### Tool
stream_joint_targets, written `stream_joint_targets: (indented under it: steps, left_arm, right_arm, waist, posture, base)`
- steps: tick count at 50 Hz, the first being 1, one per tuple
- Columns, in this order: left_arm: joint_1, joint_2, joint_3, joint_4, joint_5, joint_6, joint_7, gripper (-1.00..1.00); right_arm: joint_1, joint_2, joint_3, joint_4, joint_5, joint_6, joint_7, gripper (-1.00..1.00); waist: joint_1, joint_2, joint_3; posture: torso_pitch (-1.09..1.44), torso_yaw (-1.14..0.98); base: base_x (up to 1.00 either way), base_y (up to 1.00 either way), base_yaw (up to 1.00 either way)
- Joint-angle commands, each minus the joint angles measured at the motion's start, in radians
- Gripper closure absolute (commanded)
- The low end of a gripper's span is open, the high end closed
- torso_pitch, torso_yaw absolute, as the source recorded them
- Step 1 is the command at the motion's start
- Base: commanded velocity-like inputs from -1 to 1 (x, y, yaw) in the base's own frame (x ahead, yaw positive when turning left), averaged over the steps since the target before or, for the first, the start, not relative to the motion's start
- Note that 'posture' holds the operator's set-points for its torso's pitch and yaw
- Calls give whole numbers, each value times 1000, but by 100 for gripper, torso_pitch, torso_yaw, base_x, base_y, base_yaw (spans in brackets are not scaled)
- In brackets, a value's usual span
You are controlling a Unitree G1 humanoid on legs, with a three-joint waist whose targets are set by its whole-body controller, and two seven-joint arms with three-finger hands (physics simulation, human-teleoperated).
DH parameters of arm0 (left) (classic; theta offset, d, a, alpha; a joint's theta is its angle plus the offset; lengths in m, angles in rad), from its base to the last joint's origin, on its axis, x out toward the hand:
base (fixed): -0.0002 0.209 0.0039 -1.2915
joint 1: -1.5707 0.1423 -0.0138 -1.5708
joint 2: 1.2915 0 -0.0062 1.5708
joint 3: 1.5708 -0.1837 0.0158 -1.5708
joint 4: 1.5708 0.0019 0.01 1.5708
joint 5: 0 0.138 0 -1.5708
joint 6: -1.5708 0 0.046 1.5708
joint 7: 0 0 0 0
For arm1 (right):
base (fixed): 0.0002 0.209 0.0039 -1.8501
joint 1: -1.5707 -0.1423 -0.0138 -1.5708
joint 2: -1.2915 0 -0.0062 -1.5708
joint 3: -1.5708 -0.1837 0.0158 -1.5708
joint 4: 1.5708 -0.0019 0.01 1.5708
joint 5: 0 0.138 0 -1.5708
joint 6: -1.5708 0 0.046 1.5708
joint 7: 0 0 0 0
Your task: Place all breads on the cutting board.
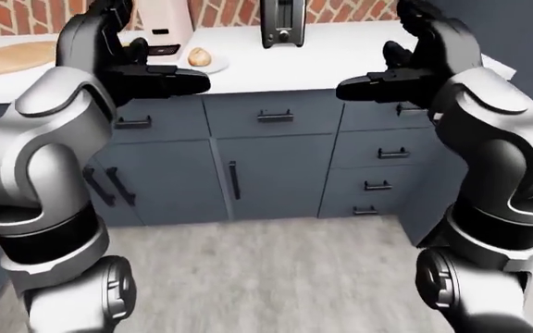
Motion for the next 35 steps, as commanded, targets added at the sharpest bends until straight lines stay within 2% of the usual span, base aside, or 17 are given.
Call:
stream_joint_targets:
  steps: [1, 3, 5, 6, 8, 10, 16, 18, 20, 21, 22, 23, 26, 29, 32, 34, 35]
  left_arm:
    - [-36, 19, 12, -11, 7, -53, -4, -100]
    - [-42, 19, 10, -6, 8, -53, -5, -100]
    - [-42, 21, 10, 0, 11, -59, -8, -100]
    - [-39, 20, 11, 3, 12, -62, -10, -100]
    - [-38, 22, 15, -5, 10, -54, -8, -100]
    - [-35, 24, 19, -12, 8, -49, -7, -100]
    - [-38, 34, 28, -14, -2, -42, -5, -100]
    - [-35, 37, 33, -21, -6, -37, -3, -100]
    - [-26, 35, 32, -25, -8, -42, -1, -100]
    - [-29, 36, 33, -27, -11, -37, 1, -100]
    - [-30, 35, 32, -28, -13, -36, 3, -100]
    - [-30, 35, 31, -31, -15, -33, 5, -100]
    - [-35, 39, 33, -36, -21, -25, 10, -100]
    - [-37, 41, 32, -34, -23, -24, 12, -100]
    - [-35, 44, 32, -31, -24, -28, 12, -100]
    - [-36, 43, 30, -27, -24, -31, 13, -100]
    - [-33, 42, 30, -26, -23, -35, 12, -100]
  right_arm:
    - [-69, -12, -9, -57, 21, 3, -18, -100]
    - [-60, -16, -10, -49, 30, -13, -20, -100]
    - [-63, -19, -8, -46, 37, -11, -24, -100]
    - [-66, -20, -8, -43, 41, -11, -26, -100]
    - [-70, -22, -5, -49, 49, 1, -32, -100]
    - [-71, -25, -7, -60, 57, 15, -37, -100]
    - [-66, -19, 4, -54, 65, 6, -47, -100]
    - [-67, -16, 5, -58, 68, 9, -51, -100]
    - [-61, -15, 2, -67, 72, 12, -53, -100]
    - [-58, -17, 3, -68, 73, 11, -53, -100]
    - [-59, -17, 0, -70, 75, 13, -54, -100]
    - [-60, -14, -1, -73, 78, 15, -56, -100]
    - [-72, -14, -3, -76, 87, 30, -63, -100]
    - [-74, -15, -2, -76, 92, 30, -66, -100]
    - [-76, -21, -2, -73, 95, 30, -66, -100]
    - [-74, -24, -1, -73, 97, 30, -66, -100]
    - [-74, -25, -1, -72, 97, 29, -66, -100]
  waist:
    - [5, -17, -36]
    - [3, 1, -34]
    - [-5, 49, -26]
    - [-8, 40, -27]
    - [-13, 44, -17]
    - [-11, 31, -23]
    - [-5, -7, -17]
    - [2, -33, -15]
    - [9, -77, -20]
    - [17, -79, -28]
    - [5, -61, -23]
    - [11, -77, -22]
    - [8, -68, -31]
    - [1, -43, -14]
    - [-11, 2, -11]
    - [-19, 64, -28]
    - [-22, 101, -59]
  posture:
    - [0, 0]
    - [0, 0]
    - [0, 0]
    - [0, 0]
    - [0, 0]
    - [0, 0]
    - [0, 0]
    - [0, 0]
    - [0, 0]
    - [0, 0]
    - [0, 0]
    - [0, 0]
    - [0, 0]
    - [0, 0]
    - [0, 0]
    - [0, 0]
    - [0, 0]
  base:
    - [4, 19, 0]
    - [6, 18, 0]
    - [8, 16, 0]
    - [12, 16, 0]
    - [14, 16, 0]
    - [13, 17, 0]
    - [13, 18, 0]
    - [13, 27, 0]
    - [13, 28, 0]
    - [12, 28, 0]
    - [15, 27, 0]
    - [17, 27, 0]
    - [18, 28, 0]
    - [23, 28, 0]
    - [26, 30, 0]
    - [26, 32, 0]
    - [26, 33, 0]
